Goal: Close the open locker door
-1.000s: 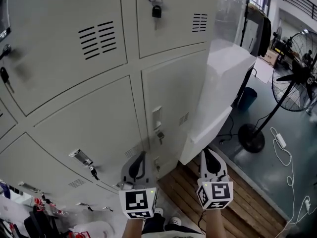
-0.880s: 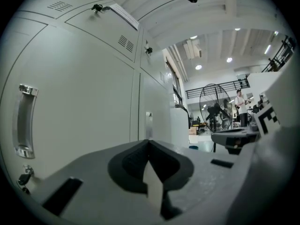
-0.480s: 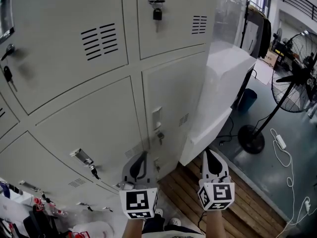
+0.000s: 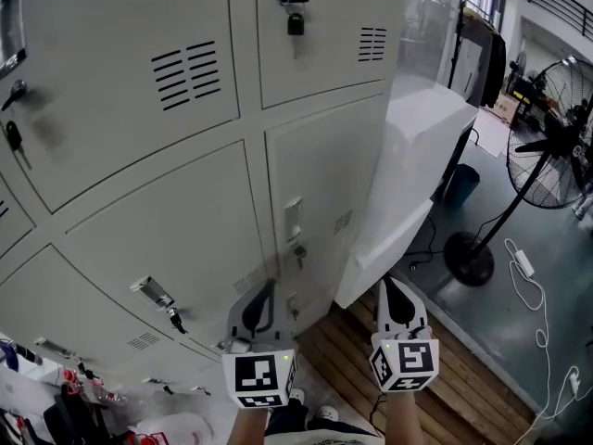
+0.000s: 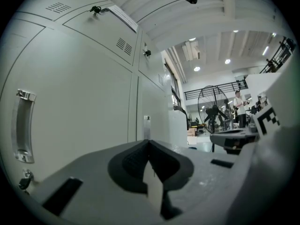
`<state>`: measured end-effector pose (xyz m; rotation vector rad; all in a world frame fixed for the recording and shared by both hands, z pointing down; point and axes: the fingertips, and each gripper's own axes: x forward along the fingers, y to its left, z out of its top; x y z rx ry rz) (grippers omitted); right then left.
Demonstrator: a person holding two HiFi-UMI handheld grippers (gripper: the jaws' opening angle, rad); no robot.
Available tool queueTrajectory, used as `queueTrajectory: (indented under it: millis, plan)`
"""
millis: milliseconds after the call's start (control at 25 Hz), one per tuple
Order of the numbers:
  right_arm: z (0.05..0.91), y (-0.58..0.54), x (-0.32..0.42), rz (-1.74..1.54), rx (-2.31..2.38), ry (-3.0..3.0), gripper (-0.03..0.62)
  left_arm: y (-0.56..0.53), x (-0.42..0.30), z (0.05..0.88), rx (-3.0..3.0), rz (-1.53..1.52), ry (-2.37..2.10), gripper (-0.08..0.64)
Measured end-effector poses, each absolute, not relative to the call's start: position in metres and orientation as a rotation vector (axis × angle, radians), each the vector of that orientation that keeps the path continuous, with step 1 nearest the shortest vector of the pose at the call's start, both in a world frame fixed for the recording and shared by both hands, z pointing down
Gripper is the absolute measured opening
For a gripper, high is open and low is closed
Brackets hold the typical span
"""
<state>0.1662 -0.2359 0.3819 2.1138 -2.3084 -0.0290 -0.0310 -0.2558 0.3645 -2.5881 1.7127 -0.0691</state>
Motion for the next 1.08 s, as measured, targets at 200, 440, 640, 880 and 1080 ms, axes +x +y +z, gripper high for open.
queueTrajectory:
  millis: [200,440,640,880,1080]
  plan:
    - [0.3825,-0.2349,0.1663,-0.016,2.123,-2.309,0.018,-0.2552,-0.0322,0.3641,-2.588,-0.065,1.712,0.002]
    - [0.3815,-0.2345,0.1638,-0.019,2.123,-2.313,0.018,-0.2553,-0.0342,0.3639,-2.587,-0.061,1.716,0.002]
    - [0.3824,-0.2344,0.1622,-0.014,2.117,-2.318,0.018,-0.2548,-0.0344,0.3646,-2.588,-0.060,1.719,0.002]
    - [0.3827,-0.2348,0.1613,-0.011,2.119,-2.316,0.017,-0.2547,-0.0328,0.3641,-2.595,-0.056,1.707,0.002]
    - [0.3840,-0.2356,0.1622,-0.009,2.121,-2.312,0.017,-0.2560,-0.0332,0.3644,-2.593,-0.051,1.715,0.002]
